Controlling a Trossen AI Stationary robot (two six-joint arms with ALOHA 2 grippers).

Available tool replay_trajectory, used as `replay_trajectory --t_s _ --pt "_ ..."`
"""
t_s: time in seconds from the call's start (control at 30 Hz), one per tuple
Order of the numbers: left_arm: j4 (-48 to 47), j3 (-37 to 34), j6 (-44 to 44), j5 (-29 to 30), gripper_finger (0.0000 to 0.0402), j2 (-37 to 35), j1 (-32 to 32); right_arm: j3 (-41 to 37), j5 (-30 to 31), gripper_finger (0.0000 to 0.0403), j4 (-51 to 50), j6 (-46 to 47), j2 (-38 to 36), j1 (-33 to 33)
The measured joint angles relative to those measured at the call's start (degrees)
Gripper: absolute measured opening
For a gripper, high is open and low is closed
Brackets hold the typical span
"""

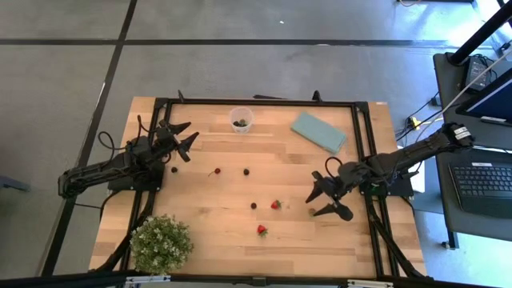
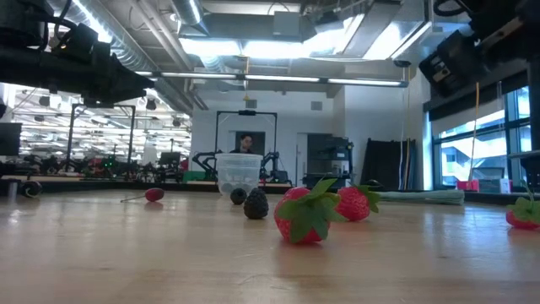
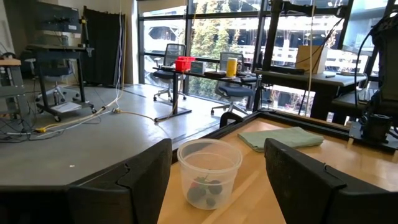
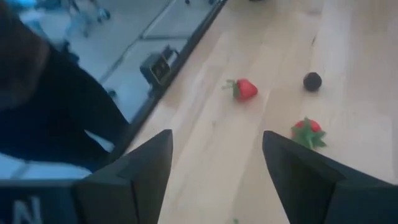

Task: Pick and placing Produce into tupperware
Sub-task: Put the right red strawberry into the transparent container

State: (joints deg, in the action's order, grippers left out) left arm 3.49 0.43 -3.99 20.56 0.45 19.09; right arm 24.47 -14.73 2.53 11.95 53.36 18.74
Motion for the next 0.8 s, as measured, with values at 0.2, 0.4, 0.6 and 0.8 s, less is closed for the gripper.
replay_trajectory --t_s 0.2,0.4,0.6,0.8 --pt "0.00 0.02 -0.13 0.00 0.0247 0.01 0.01 0.00 3.57 0.0251 -4.40 -4.36 0.07 -0.03" --pt "0.00 0.02 -0.44 -0.16 0.0247 0.02 0.02 0.00 5.28 0.0251 -1.84 8.05 0.04 -0.37" --pt "0.00 0.01 -0.42 -0.31 0.0247 0.02 0.00 0.00 6.11 0.0251 -0.06 5.64 0.04 -0.35" --pt "0.00 0.02 -0.42 -0.28 0.0247 0.02 0.01 0.00 6.23 0.0251 -0.19 2.19 0.04 -0.35"
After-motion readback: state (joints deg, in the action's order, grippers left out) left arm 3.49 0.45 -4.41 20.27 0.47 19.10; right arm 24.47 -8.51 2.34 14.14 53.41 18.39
